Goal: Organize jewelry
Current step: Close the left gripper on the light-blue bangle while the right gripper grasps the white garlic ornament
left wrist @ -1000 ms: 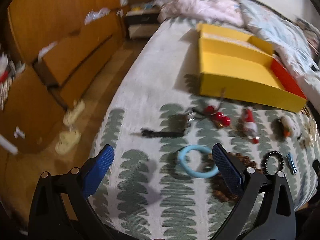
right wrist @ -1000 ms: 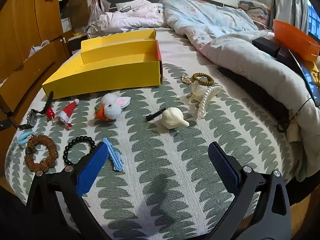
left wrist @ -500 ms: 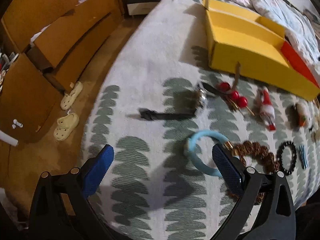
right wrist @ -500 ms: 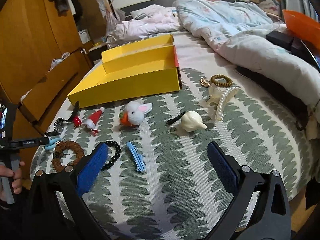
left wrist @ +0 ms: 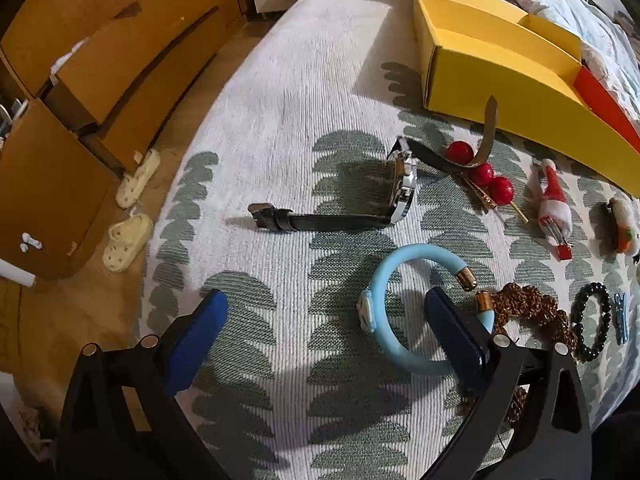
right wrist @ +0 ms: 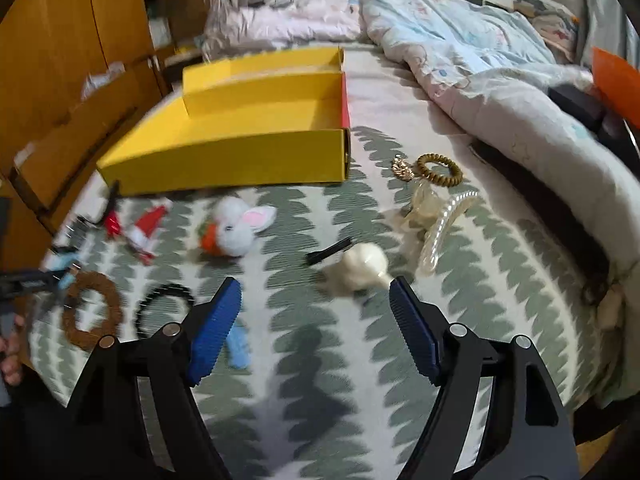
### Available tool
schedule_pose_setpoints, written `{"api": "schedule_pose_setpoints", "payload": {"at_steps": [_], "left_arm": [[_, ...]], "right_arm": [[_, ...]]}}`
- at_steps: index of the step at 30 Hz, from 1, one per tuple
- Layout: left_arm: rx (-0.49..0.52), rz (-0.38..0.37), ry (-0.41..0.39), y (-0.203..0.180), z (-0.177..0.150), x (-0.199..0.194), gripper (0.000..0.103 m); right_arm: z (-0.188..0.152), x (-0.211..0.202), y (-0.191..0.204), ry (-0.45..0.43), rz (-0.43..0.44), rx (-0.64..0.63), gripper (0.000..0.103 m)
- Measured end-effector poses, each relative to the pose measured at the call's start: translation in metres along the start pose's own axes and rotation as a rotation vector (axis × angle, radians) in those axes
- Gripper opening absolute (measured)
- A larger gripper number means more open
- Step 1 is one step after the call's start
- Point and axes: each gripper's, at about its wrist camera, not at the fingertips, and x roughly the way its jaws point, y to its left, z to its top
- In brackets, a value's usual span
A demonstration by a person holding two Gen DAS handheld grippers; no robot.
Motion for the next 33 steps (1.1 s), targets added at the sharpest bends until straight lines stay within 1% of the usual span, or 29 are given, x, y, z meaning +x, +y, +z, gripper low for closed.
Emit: {"api": "schedule_pose_setpoints", "payload": {"at_steps": [2,5,7,8,10,11,13,16,18,19,21,23,26,27,29,30,32,33], "left_arm": [[-0.007,-0.015,0.006,0.000,0.001,0.002,0.097],[-0.015,-0.036,0.014,0.004,0.005,0.004,0.097],[-0.030,-0.057,0.030,0.006,0.009,0.007,0.097],[-0.033,-0.064,0.032,0.006,0.009,0.008,0.097],[-0.035,-0.076,0.035,0.009,0.015,0.011,0.097],[-0.035,-0.075,0.035,0.009,0.016,0.011,0.097],[-0.032,-0.070,0.042,0.009,0.017,0.014,0.097],[-0.021,-0.053,0.044,0.005,0.017,0.016,0.097],[-0.016,-0.047,0.044,0.007,0.017,0.019,0.097],[-0.014,-0.048,0.044,0.007,0.017,0.018,0.097],[-0.019,-0.059,0.040,0.008,0.015,0.015,0.097],[-0.023,-0.069,0.039,0.009,0.013,0.015,0.097],[-0.026,-0.069,0.034,0.011,0.010,0.014,0.091],[-0.031,-0.072,0.032,0.012,0.010,0.014,0.090],[-0.048,-0.079,0.030,0.018,0.010,0.012,0.078],[-0.060,-0.089,0.031,0.022,0.010,0.011,0.076],[-0.088,-0.121,0.034,0.032,0.012,0.009,0.062],[-0.099,-0.133,0.036,0.037,0.013,0.009,0.059]], "right_arm": [[0.006,0.012,0.003,0.038,-0.032,-0.069,0.076],[0.013,0.028,-0.002,0.079,-0.045,-0.102,0.076],[0.017,0.039,-0.008,0.115,-0.026,-0.087,0.076],[0.018,0.045,-0.012,0.134,-0.008,-0.060,0.076],[0.018,0.053,-0.014,0.170,0.013,-0.040,0.073],[0.018,0.055,-0.012,0.178,0.003,-0.045,0.071],[0.017,0.058,-0.008,0.180,-0.023,-0.072,0.070],[0.017,0.063,-0.008,0.197,-0.010,-0.059,0.065],[0.016,0.067,-0.007,0.210,-0.016,-0.061,0.056],[0.015,0.067,-0.007,0.210,-0.018,-0.063,0.054],[0.014,0.066,-0.008,0.209,-0.009,-0.057,0.044],[0.015,0.069,-0.010,0.212,-0.007,-0.047,0.043],[0.014,0.068,-0.009,0.209,-0.013,-0.042,0.039],[0.014,0.068,-0.010,0.210,-0.005,-0.033,0.036],[0.015,0.068,-0.012,0.207,0.006,-0.020,0.036],[0.015,0.068,-0.013,0.208,0.015,-0.011,0.036],[0.014,0.066,-0.016,0.207,0.034,0.011,0.036],[0.014,0.065,-0.018,0.207,0.041,0.021,0.036]]}}
